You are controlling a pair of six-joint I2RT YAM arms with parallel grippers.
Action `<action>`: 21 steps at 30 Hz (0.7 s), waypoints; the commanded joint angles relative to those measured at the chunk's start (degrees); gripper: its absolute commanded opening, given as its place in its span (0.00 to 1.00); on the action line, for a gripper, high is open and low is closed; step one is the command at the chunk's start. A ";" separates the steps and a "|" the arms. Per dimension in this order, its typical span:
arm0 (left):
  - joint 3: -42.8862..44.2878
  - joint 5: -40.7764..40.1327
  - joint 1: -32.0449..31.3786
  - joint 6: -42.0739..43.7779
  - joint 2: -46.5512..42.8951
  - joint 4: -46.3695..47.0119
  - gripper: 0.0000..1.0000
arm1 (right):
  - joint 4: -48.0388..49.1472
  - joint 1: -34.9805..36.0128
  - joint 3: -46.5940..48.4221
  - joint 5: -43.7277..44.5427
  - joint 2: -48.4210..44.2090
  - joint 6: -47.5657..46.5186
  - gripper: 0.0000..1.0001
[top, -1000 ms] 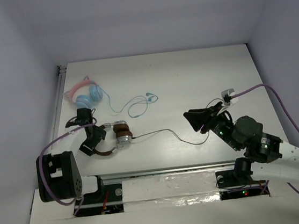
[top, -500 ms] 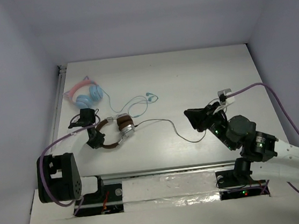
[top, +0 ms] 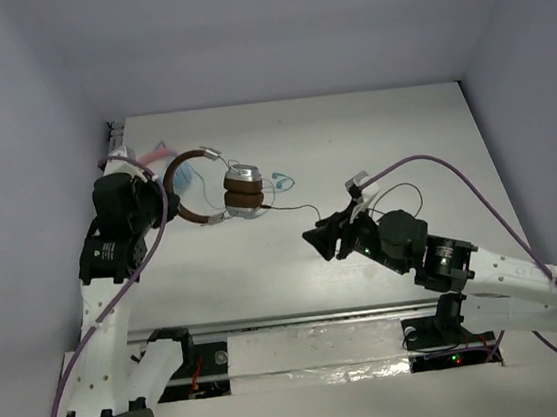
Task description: Wrap the headphones
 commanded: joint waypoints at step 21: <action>18.82 22.42 -0.14 1.69 9.83 11.35 0.00 | 13.23 -15.96 -8.03 -4.40 4.16 2.29 0.82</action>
